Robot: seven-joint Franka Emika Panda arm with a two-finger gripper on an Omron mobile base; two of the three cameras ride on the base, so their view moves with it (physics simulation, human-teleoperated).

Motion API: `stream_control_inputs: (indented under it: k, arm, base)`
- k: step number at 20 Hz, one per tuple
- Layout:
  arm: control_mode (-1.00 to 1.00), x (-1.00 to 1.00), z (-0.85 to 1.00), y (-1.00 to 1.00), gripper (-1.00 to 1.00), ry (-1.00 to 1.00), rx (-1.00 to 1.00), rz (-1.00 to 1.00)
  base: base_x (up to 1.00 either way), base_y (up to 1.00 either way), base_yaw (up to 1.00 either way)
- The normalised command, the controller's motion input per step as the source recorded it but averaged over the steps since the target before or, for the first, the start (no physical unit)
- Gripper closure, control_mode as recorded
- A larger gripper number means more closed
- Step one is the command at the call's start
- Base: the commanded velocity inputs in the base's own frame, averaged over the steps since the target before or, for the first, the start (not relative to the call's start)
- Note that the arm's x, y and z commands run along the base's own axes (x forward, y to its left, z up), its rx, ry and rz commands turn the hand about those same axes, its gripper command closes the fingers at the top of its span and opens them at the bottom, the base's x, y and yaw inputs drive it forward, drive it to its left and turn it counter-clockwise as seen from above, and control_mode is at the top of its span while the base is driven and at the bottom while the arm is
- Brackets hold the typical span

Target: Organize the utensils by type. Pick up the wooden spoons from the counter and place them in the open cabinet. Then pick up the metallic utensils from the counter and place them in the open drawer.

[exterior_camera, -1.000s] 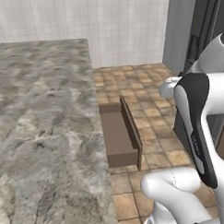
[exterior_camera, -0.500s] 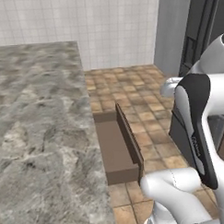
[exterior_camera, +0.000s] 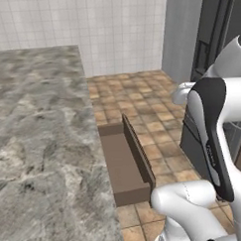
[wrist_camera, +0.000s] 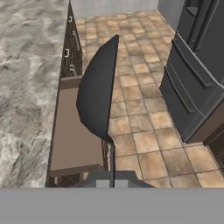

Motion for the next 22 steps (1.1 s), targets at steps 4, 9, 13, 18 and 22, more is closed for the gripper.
stream_control_inputs:
  k: [4, 9, 13, 18, 22]
  arm:
    - [1.00, 0.00, 0.00, 0.00, 1.00, 0.00, 0.00, 0.00]
    - [1.00, 0.00, 0.00, 0.00, 1.00, 0.00, 0.00, 0.00]
    - [-1.00, 0.00, -0.14, 0.02, 1.00, 0.01, 0.00, 0.00]
    - [-1.00, 0.00, -0.44, 0.17, 1.00, 0.15, 0.00, 0.00]
    - [-1.00, 0.12, -0.39, 0.33, 1.00, 0.18, 0.00, 0.00]
  base:
    - [-0.06, 0.00, 0.00]
    - [-0.06, 0.00, 0.01]
    - [0.00, 0.00, 0.00]
    - [0.00, 0.00, 0.00]
    - [0.00, 0.00, 0.00]
